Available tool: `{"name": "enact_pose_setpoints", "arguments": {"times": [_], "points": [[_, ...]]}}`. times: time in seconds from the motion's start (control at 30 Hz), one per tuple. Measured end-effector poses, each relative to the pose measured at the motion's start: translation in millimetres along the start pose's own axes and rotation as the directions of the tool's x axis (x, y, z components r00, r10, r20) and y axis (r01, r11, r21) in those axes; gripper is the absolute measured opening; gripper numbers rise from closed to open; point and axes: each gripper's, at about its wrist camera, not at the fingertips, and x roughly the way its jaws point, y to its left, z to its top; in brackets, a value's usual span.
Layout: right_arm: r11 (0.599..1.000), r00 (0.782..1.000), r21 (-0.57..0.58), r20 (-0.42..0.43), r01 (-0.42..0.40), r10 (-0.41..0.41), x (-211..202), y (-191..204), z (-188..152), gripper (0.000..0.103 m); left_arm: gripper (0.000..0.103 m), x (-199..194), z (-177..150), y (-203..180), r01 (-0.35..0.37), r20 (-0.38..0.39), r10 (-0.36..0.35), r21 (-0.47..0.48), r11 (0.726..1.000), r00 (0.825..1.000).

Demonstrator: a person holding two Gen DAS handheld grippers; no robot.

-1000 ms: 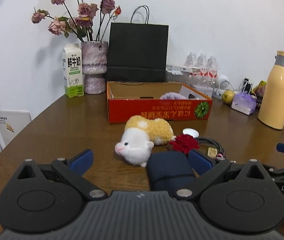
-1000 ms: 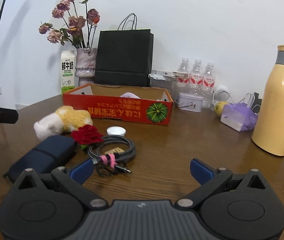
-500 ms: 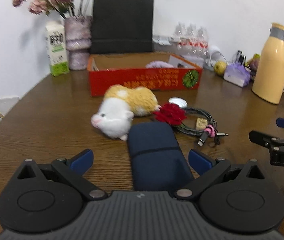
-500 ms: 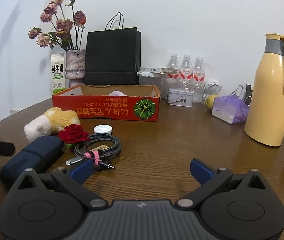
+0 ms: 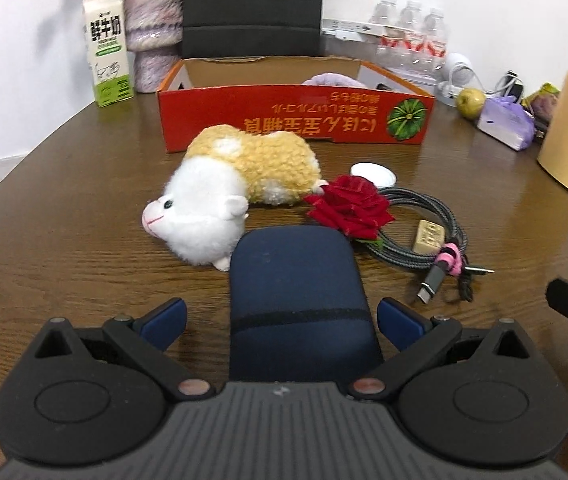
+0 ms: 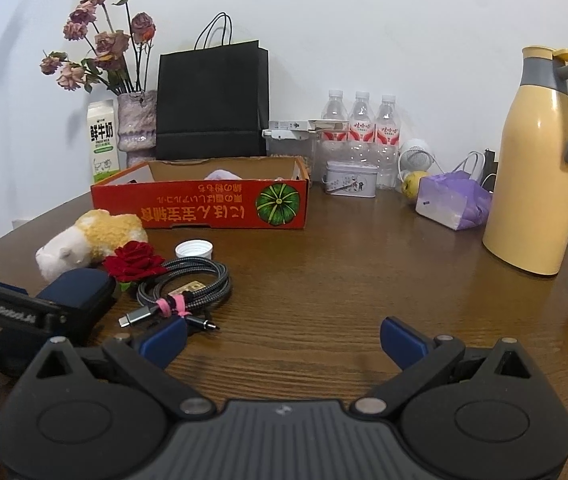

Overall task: Organize objects
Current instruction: 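Close the left gripper on the navy glasses case and lift it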

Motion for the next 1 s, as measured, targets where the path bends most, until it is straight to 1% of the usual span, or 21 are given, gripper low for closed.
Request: {"name": "enact_pose_setpoints", "arguments": {"times": [0.13, 0.23, 0.27, 0.3, 0.37, 0.5, 0.6, 0.73, 0.9, 1.0], "points": [[1.0, 1.0, 0.001, -0.007, 0.003, -0.003, 1.3, -0.3, 0.2, 0.103, 0.103, 2.5, -1.2, -1.9, -0.01, 0.002, 0.009, 0.002, 1.0, 1.0], [1.0, 1.0, 0.002, -0.011, 0.006, -0.006, 2.0, -0.7, 0.2, 0.103, 0.098, 3.4, -3.3, -3.1, -0.016, 0.014, 0.016, -0.005, 1.0, 1.0], [1.0, 1.0, 0.003, -0.013, 0.008, -0.008, 2.2, -0.7, 0.1, 0.103, 0.094, 2.6, -4.1, -3.7, -0.02, 0.023, 0.021, -0.005, 1.0, 1.0], [1.0, 1.0, 0.003, -0.014, 0.01, -0.01, 2.7, -0.7, 0.3, 0.103, 0.087, 1.5, -4.9, -4.2, -0.012, 0.032, 0.012, -0.006, 1.0, 0.999], [1.0, 1.0, 0.002, -0.018, 0.013, -0.013, 3.3, -0.7, 0.1, 0.103, 0.075, -2.7, -6.9, -6.5, 0.008, 0.056, -0.008, 0.001, 1.0, 0.998], [1.0, 0.999, 0.004, -0.027, 0.02, -0.02, 5.2, -1.5, -0.1, 0.103, 0.065, -8.8, -12.0, -8.8, 0.003, 0.112, -0.004, 0.007, 1.0, 0.994], [1.0, 0.999, 0.008, -0.031, 0.028, -0.028, 6.3, -1.2, 0.2, 0.103, 0.064, -17.8, -13.5, -5.8, 0.018, 0.151, -0.019, 0.008, 1.0, 0.988], [1.0, 0.999, 0.003, -0.037, 0.03, -0.03, 7.2, -0.2, -0.2, 0.103, 0.063, -34.9, -16.8, -4.4, 0.027, 0.216, -0.034, 0.034, 0.999, 0.976], [0.999, 0.999, -0.001, -0.042, 0.033, -0.033, 7.5, 1.2, -0.3, 0.103, 0.063, -49.3, -17.2, 6.1, 0.035, 0.262, -0.04, 0.027, 0.999, 0.964], [0.999, 0.999, -0.007, -0.036, 0.034, -0.035, 6.9, 2.1, -0.6, 0.103, 0.063, -55.4, -16.5, 15.1, 0.026, 0.29, -0.029, 0.017, 1.0, 0.957]]}}
